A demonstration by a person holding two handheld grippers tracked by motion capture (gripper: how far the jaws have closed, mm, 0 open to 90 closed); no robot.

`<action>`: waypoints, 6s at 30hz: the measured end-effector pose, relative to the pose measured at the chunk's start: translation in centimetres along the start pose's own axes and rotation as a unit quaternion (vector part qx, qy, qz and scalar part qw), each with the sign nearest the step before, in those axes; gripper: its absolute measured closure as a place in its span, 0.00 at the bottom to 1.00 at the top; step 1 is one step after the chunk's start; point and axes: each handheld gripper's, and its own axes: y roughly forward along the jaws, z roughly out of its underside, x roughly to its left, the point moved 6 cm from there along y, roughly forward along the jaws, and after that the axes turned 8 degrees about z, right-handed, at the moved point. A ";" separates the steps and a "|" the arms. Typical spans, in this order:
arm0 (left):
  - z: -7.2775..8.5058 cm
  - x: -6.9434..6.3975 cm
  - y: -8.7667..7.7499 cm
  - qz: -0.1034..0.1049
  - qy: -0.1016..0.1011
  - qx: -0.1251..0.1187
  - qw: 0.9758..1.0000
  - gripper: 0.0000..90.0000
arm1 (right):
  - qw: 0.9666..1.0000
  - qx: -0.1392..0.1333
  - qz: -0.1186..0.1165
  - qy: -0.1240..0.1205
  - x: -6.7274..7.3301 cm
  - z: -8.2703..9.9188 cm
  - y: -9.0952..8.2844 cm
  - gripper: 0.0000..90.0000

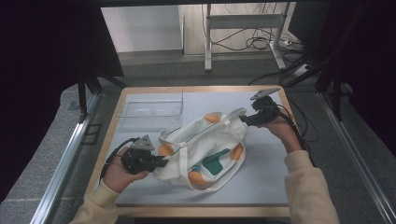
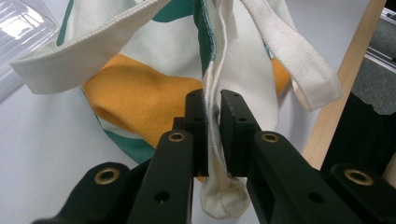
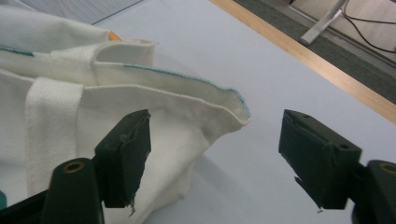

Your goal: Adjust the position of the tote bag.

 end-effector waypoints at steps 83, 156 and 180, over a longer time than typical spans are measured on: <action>-1.0 0.4 -2.8 -0.022 0.016 -0.010 1.000 0.96 | 0.995 -0.008 -0.033 -0.099 -0.8 -1.9 -1.2 0.89; -4.1 6.7 -1.6 -0.033 -0.001 0.000 0.999 0.90 | 0.999 -0.040 -0.012 -0.027 2.0 7.2 -8.7 0.74; -6.0 6.2 -3.6 -0.066 0.011 -0.061 0.996 0.41 | 0.992 -0.103 -0.069 -0.011 7.5 1.1 -9.8 0.34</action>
